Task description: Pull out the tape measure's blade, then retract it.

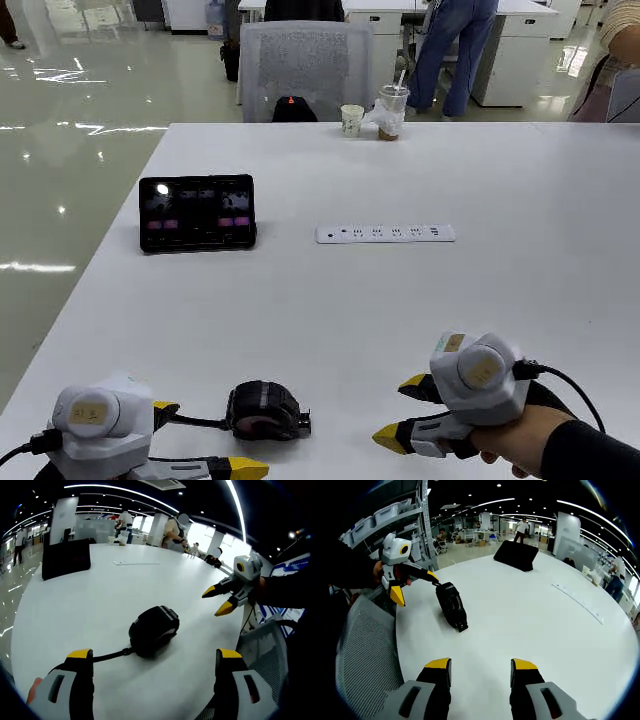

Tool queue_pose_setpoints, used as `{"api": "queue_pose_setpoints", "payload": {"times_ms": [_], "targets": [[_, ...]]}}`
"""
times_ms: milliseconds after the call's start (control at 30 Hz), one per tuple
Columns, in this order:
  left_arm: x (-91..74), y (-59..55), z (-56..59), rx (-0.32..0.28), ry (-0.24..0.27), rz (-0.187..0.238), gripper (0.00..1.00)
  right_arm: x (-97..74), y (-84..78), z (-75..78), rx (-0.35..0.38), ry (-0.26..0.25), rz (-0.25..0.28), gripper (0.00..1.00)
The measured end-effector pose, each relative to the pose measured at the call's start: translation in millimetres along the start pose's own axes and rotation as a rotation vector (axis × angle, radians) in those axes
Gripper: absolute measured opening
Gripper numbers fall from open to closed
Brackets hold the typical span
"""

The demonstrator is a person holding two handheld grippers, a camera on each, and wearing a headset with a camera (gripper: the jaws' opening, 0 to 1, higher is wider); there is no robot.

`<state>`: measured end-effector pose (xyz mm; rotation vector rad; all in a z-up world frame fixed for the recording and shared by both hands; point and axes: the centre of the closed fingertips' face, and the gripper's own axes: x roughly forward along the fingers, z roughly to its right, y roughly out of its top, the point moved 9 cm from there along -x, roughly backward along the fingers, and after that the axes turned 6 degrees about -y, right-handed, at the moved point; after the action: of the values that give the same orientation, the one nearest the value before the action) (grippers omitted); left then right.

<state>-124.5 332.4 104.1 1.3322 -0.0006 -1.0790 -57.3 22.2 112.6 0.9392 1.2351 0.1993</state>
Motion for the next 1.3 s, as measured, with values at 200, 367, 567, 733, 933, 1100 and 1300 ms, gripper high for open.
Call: {"api": "queue_pose_setpoints", "payload": {"times_ms": [200, 367, 567, 733, 933, 1100, 1300], "targets": [[-13.5, 1.4, -4.9, -0.001, -0.011, 0.003, 0.98, -17.7, -7.1, 6.7, 0.018, -0.027, 0.015, 0.52], [-22.9, -1.3, -12.8, 0.002, -0.003, 0.003, 0.99, -27.1, -17.9, 13.1, 0.022, -0.039, 0.019, 0.54], [-34.8, -5.7, -19.6, 0.015, 0.018, -0.021, 0.99, -34.2, -37.8, 16.6, 0.012, -0.043, 0.024, 0.61], [-44.3, -11.1, -23.8, 0.014, 0.015, -0.041, 0.99, -45.3, -51.0, 23.9, 0.02, -0.065, 0.011, 0.66], [-55.3, -14.3, -24.5, 0.007, 0.026, -0.052, 0.99, -60.3, -65.8, 34.0, 0.07, -0.068, 0.019, 0.77], [-62.9, -13.9, -25.9, 0.007, 0.045, -0.048, 0.99, -70.0, -79.2, 40.6, 0.084, -0.087, -0.008, 0.82], [-70.1, -12.8, -27.5, 0.009, 0.052, -0.056, 0.99, -82.7, -90.8, 47.3, 0.089, -0.105, -0.014, 0.9]]}}
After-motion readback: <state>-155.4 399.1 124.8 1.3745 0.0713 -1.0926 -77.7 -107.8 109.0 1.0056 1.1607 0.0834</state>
